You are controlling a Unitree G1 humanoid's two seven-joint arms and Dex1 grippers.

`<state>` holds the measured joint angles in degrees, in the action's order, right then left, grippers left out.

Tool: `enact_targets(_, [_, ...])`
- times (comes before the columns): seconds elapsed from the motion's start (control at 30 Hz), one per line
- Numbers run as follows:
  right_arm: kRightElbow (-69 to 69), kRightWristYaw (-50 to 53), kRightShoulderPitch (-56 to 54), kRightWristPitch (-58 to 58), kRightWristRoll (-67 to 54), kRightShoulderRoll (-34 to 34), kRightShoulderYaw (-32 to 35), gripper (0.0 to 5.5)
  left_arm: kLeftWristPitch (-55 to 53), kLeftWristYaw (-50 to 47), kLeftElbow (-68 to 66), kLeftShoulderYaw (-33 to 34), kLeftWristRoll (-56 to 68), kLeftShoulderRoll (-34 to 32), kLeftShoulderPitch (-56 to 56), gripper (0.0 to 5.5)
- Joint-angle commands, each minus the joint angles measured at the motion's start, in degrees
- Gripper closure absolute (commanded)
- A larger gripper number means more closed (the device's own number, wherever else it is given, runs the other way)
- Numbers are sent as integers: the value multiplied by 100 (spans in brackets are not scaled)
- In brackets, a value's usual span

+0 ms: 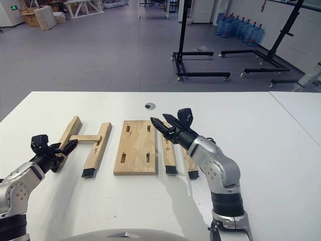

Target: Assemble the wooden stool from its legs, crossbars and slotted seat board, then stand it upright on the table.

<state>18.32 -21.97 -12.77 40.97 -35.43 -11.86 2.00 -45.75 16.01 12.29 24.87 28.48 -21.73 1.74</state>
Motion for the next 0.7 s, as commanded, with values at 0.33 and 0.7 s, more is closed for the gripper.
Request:
enact_targets(0.33, [-46,-15,-88,-4,16,-44,-11,225,371,-7,-285,-107,-148,-4,129,149])
enact_targets(0.7, [-19,25,-54,-26,21,3,-13,225,-148,-177,584,-126,1,-210,-171,149])
